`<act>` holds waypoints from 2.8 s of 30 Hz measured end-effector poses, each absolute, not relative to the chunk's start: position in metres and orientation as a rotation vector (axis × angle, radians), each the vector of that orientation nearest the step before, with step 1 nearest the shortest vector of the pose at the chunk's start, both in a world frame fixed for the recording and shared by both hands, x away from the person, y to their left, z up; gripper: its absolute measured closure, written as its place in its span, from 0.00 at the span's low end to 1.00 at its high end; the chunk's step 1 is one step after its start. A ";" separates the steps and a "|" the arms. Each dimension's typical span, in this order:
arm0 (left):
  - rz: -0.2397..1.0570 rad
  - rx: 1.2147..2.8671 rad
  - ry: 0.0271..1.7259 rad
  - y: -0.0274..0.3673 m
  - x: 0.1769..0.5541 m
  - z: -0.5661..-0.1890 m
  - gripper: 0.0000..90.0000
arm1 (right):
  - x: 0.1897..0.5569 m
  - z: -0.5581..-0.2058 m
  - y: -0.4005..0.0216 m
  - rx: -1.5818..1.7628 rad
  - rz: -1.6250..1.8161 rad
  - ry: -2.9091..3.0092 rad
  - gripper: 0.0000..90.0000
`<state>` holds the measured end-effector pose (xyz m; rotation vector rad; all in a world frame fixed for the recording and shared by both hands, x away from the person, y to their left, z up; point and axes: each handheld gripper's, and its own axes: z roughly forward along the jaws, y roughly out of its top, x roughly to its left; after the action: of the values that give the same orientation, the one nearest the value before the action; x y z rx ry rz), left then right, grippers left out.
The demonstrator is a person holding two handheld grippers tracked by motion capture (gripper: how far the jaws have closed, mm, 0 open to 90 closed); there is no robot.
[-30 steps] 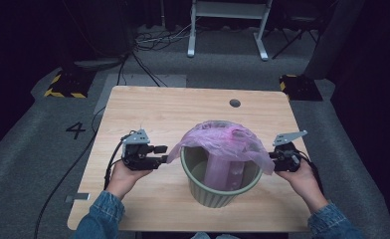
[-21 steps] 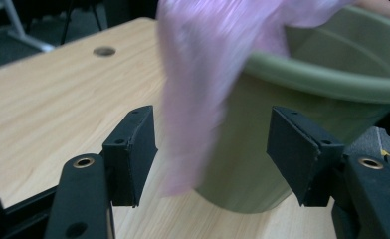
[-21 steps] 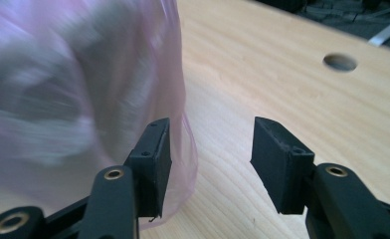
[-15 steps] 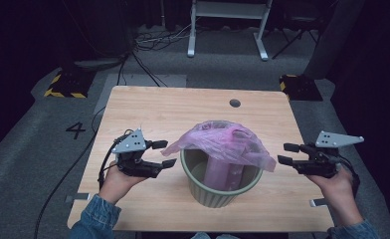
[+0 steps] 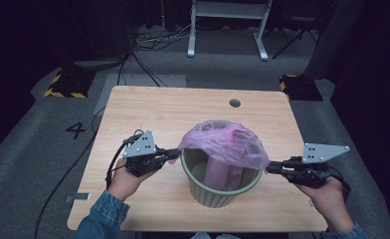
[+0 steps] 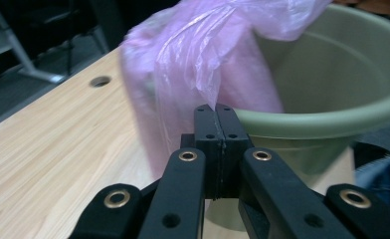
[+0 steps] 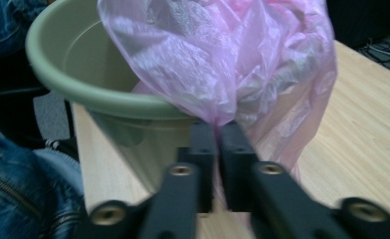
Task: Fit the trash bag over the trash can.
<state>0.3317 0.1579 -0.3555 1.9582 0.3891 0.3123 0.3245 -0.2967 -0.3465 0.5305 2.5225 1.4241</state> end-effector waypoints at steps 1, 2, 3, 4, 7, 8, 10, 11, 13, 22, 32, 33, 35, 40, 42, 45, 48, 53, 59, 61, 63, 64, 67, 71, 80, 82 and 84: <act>0.310 1.955 0.373 0.158 0.328 -0.356 1.00 | 0.322 -0.346 -0.296 0.523 1.419 2.530 1.00; 0.297 1.952 0.349 0.159 0.324 -0.357 1.00 | 0.320 -0.347 -0.296 0.520 1.420 2.539 1.00; 0.290 1.950 0.335 0.160 0.321 -0.358 1.00 | 0.316 -0.348 -0.296 0.508 1.424 2.561 1.00; 0.285 1.950 0.323 0.161 0.317 -0.360 1.00 | 0.313 -0.349 -0.295 0.499 1.420 2.576 1.00; 0.239 1.939 0.272 0.165 0.308 -0.368 1.00 | 0.302 -0.357 -0.293 0.469 1.395 2.636 1.00; 0.221 1.933 0.263 0.167 0.305 -0.372 1.00 | 0.299 -0.361 -0.293 0.467 1.388 2.655 1.00; 0.180 1.896 0.209 0.171 0.300 -0.379 1.00 | 0.293 -0.368 -0.294 0.463 1.383 2.689 1.00; 0.161 1.887 0.187 0.173 0.297 -0.383 1.00 | 0.290 -0.371 -0.294 0.465 1.385 2.700 1.00; 0.145 1.904 0.162 0.173 0.291 -0.390 1.00 | 0.285 -0.378 -0.295 0.480 1.401 2.712 1.00; 0.087 2.119 0.183 0.155 0.291 -0.421 1.00 | 0.284 -0.422 -0.299 0.595 1.273 2.797 1.00; 0.064 2.244 0.389 0.155 0.304 -0.451 0.91 | 0.291 -0.457 -0.310 0.748 1.138 2.862 1.00; 0.063 2.206 0.424 0.158 0.304 -0.448 0.77 | 0.290 -0.457 -0.311 0.743 1.145 2.863 0.97; 0.016 2.137 0.460 0.164 0.305 -0.441 0.55 | 0.287 -0.452 -0.314 0.731 1.201 2.824 0.73; 0.070 2.029 0.470 0.168 0.302 -0.425 0.37 | 0.282 -0.424 -0.324 0.685 1.389 2.675 0.47; 0.079 2.001 0.479 0.166 0.303 -0.420 0.33 | 0.282 -0.413 -0.324 0.671 1.438 2.610 0.41; 0.049 1.977 0.512 0.159 0.309 -0.418 0.29 | 0.284 -0.401 -0.317 0.650 1.451 2.543 0.35; 0.021 1.978 0.500 0.149 0.307 -0.418 0.28 | 0.290 -0.395 -0.307 0.651 1.428 2.505 0.49; 0.060 1.998 0.485 0.135 0.302 -0.414 0.23 | 0.293 -0.400 -0.281 0.659 1.438 2.646 0.90; 0.069 1.985 0.522 0.131 0.318 -0.412 0.31 | 0.271 -0.401 -0.255 0.440 1.386 2.751 0.89; 0.143 2.021 0.483 0.130 0.313 -0.412 0.56 | 0.269 -0.396 -0.261 0.444 1.405 2.713 0.79; 0.176 2.038 0.471 0.129 0.311 -0.412 0.80 | 0.272 -0.391 -0.272 0.497 1.439 2.663 0.71; 0.200 2.037 0.467 0.130 0.310 -0.412 0.88 | 0.274 -0.389 -0.278 0.530 1.454 2.643 0.66; 0.228 2.010 0.493 0.133 0.311 -0.411 1.00 | 0.280 -0.385 -0.294 0.597 1.461 2.592 0.60; 0.249 1.958 0.550 0.143 0.317 -0.410 1.00 | 0.283 -0.382 -0.308 0.640 1.466 2.524 0.55; 0.295 1.854 0.669 0.176 0.328 -0.403 1.00 | 0.296 -0.370 -0.311 0.665 1.479 2.453 0.44; 0.300 1.842 0.657 0.178 0.327 -0.399 1.00 | 0.300 -0.365 -0.309 0.653 1.503 2.446 0.44; 0.297 1.829 0.612 0.177 0.325 -0.393 1.00 | 0.305 -0.359 -0.306 0.628 1.534 2.446 0.42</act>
<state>0.3245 0.1771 -0.3934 1.8289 0.6116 0.2972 0.3046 -0.3056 -0.3587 0.6276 2.4464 1.5336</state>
